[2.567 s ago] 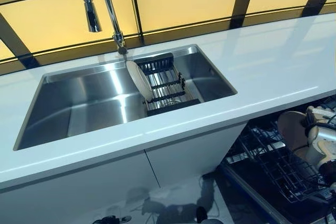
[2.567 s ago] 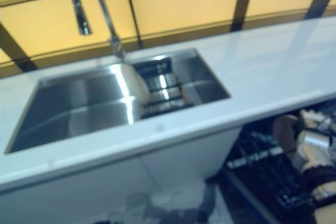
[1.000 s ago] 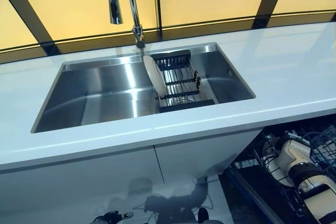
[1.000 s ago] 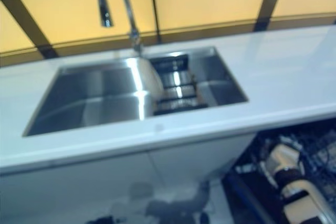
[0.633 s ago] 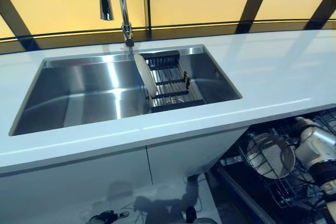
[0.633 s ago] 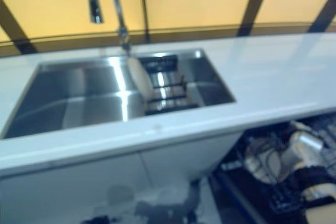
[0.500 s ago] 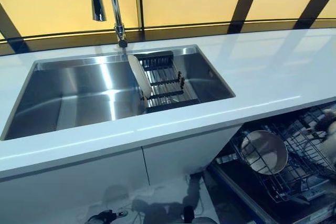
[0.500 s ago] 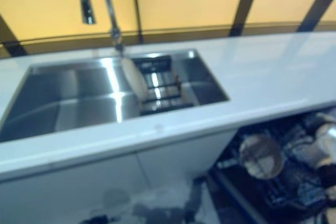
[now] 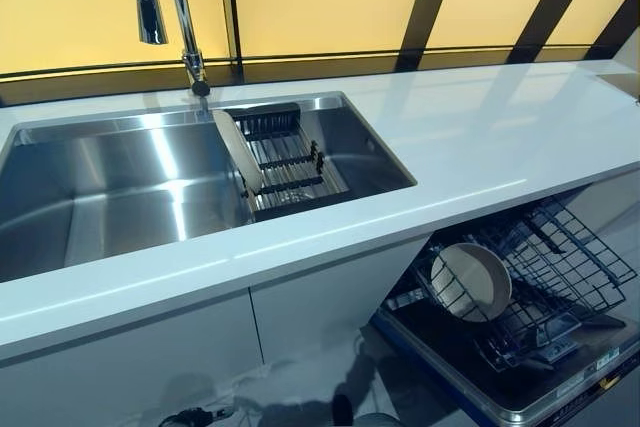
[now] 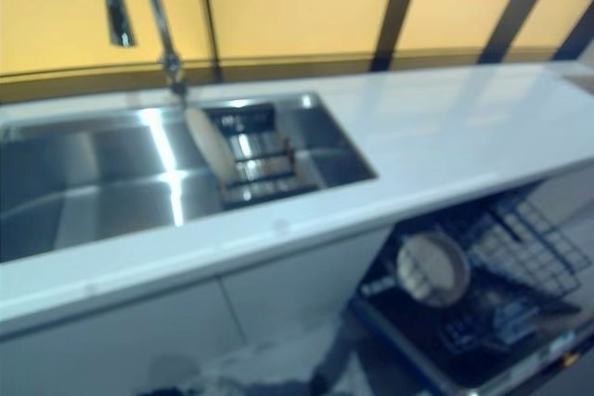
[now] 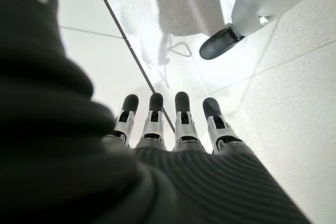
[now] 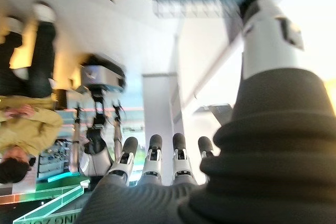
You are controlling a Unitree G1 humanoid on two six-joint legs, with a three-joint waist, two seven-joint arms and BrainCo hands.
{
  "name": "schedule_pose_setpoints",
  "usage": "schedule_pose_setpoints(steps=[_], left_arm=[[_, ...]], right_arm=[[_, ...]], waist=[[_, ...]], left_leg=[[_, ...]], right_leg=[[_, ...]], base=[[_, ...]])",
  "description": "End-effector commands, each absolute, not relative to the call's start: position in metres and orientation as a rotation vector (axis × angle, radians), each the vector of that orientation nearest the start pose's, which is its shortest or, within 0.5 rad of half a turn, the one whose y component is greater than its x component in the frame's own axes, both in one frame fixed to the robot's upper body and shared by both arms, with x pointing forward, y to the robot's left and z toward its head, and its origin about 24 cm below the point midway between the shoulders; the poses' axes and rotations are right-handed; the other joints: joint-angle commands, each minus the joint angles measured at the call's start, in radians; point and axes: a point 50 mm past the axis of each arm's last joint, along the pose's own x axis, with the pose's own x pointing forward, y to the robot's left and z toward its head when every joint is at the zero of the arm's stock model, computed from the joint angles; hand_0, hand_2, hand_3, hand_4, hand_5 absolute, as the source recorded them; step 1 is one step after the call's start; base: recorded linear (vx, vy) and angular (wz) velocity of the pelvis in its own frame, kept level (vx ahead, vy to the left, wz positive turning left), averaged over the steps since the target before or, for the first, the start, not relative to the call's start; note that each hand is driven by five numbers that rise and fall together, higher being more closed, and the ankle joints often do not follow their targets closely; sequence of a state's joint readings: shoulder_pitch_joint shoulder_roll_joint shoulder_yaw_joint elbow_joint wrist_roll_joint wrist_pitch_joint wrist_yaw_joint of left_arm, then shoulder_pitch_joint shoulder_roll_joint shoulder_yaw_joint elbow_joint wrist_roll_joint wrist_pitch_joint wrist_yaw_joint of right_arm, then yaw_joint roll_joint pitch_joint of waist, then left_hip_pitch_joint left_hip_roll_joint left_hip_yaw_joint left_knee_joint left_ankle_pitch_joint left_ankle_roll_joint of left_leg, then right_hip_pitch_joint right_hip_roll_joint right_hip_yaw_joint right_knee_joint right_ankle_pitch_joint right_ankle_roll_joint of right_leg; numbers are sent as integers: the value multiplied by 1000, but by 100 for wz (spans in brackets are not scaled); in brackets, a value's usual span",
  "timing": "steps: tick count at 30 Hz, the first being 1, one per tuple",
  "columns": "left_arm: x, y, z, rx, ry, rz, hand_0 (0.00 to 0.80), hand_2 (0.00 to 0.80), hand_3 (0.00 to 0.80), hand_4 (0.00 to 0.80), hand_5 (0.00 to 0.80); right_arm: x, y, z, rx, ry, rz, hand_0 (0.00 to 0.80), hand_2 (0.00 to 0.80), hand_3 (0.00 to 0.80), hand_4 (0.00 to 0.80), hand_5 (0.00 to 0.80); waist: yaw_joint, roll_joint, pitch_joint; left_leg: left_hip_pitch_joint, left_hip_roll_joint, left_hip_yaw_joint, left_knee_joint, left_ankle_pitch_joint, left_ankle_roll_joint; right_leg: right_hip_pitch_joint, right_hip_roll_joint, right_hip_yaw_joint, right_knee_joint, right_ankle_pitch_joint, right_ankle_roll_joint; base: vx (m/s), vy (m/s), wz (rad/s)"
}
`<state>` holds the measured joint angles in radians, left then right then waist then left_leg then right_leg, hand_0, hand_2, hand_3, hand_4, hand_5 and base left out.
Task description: Take plates into dishwasher
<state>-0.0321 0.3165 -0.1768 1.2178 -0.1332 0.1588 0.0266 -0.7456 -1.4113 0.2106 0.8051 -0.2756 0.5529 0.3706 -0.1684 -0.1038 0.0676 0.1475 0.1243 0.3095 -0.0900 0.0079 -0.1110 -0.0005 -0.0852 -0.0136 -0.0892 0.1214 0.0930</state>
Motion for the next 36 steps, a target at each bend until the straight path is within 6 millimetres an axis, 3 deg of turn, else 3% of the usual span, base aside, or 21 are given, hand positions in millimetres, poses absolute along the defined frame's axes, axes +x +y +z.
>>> schedule_pose_setpoints(steps=[1, 4, 8, 13, 17, 23, 36], left_arm=[[97, 288, -145, 352, 1313, 215, 0, 0, 0, 0, 0], [94, 288, -145, 347, 1314, 214, 0, 0, 0, 0, 0], [89, 282, -148, 328, 1325, 204, 0, 0, 0, 0, 0], [83, 276, -151, 311, 1340, 208, 0, 0, 0, 0, 0], [79, 276, -152, 298, 1350, 234, 0, 0, 0, 0, 0], [76, 278, -152, 300, 1349, 264, 0, 0, 0, 0, 0], [89, 284, -145, 290, 1274, 268, 0, 0, 0, 0, 0]], right_arm=[[238, -457, 345, -1218, 420, -881, 0, 0, 0, 0, 0], [267, -405, 387, -1391, 91, -812, 0, 0, 0, 0, 0], [284, -352, 418, -1617, -188, -769, 0, 0, 0, 0, 0], [294, -291, 429, -2035, -516, -658, 0, 0, 0, 0, 0], [298, -251, 425, -2278, -727, -530, 0, 0, 0, 0, 0], [301, -212, 417, -2380, -857, -405, 0, 0, 0, 0, 0], [307, -178, 418, -2401, -899, -341, 0, 0, 0, 0, 0]], waist=[[67, -60, -8], [90, -56, -11], [118, -46, -20], [160, -44, -27], [187, -45, -23], [224, -60, -1], [267, -45, 114]], left_leg=[[15, -5, -60, 3, -38, 45], [6, -10, -86, 3, -34, 43], [-9, -16, -124, 3, -30, 44], [-31, -20, -166, 3, -21, 43], [-55, -20, -198, 3, -11, 40], [-97, -18, -237, 3, 9, 34], [-213, -24, -292, 3, 54, 25]], right_leg=[[31, -28, -32, 2, -6, 70], [37, -31, -48, 2, -15, 68], [48, -36, -78, 2, -29, 66], [55, -44, -123, 2, -39, 69], [54, -49, -152, 2, -42, 71], [42, -49, -187, 2, -40, 72], [-28, -53, -219, 2, -27, 68]], base=[[6, 1, 5], [-1, 3, 10], [19, 2, 19], [32, -14, 36], [40, -12, 28], [21, -19, 24], [-61, -8, 15]])
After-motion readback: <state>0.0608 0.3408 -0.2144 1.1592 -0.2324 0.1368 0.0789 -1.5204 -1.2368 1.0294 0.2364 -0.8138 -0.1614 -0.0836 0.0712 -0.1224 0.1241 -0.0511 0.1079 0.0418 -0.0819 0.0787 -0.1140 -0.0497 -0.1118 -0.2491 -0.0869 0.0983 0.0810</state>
